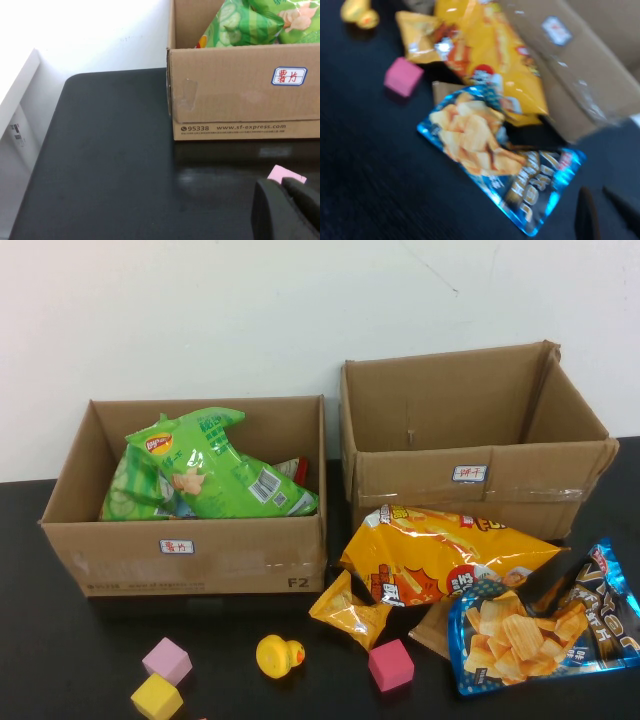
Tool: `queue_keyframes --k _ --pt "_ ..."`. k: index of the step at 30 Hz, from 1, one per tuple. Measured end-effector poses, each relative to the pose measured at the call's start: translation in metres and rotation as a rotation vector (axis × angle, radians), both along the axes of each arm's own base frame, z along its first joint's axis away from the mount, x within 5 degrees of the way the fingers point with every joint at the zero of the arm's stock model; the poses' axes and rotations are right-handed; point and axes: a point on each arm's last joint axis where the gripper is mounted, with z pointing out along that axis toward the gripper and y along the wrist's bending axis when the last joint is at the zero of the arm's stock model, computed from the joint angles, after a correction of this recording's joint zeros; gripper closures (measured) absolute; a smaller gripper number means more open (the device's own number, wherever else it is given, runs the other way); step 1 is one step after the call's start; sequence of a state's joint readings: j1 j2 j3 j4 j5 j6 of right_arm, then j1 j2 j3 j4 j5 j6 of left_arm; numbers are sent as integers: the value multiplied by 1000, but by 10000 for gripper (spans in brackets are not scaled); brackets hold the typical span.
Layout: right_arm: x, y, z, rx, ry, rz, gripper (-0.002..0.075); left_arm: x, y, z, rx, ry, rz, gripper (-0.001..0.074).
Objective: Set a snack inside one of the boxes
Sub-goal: Pick up the potato chip
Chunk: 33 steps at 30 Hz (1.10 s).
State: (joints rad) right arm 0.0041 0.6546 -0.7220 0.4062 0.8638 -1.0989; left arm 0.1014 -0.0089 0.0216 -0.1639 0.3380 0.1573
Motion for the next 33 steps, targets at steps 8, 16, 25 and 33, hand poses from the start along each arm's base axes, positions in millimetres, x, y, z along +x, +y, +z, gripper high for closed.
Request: queue_keyframes --k 8,16,25,33 --pt "76 42 0 -122 187 248 580 0 0 0 0 0 0 737" --pt "156 91 -53 -263 367 262 73 0 0 0 0 0 0 737" --pt "227 119 -109 -367 370 255 36 0 0 0 0 0 0 737" --pt "253 128 -154 -394 346 254 34 0 0 0 0 0 0 737"
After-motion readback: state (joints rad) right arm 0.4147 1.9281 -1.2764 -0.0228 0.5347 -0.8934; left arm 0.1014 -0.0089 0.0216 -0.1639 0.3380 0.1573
